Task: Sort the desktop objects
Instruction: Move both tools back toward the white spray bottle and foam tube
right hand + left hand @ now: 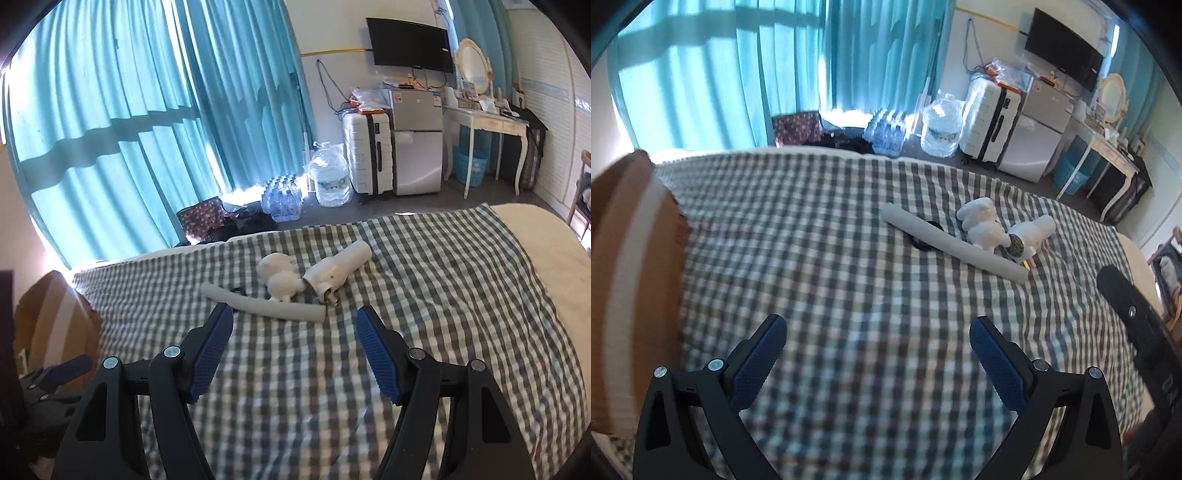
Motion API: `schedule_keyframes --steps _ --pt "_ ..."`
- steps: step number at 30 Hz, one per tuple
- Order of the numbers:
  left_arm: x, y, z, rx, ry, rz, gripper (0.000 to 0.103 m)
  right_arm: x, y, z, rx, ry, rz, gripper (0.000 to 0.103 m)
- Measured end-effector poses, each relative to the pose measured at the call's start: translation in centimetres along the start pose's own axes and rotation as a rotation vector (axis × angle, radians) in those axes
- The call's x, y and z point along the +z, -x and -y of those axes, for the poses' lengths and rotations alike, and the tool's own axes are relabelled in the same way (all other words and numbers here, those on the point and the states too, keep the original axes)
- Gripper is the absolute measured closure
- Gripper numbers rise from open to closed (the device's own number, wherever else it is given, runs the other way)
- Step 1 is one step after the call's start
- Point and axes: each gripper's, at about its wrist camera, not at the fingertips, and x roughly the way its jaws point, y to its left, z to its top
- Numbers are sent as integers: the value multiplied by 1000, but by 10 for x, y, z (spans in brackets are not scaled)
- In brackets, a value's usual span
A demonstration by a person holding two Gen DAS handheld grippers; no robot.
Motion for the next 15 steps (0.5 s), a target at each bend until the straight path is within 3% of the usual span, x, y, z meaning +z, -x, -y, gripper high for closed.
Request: schedule_keyframes --steps 6,15 --pt "17 -49 21 13 39 -8 1 9 -47 40 -31 -40 -31 34" --pt "43 -121 29 17 215 -89 3 21 -80 72 -69 -69 -37 34"
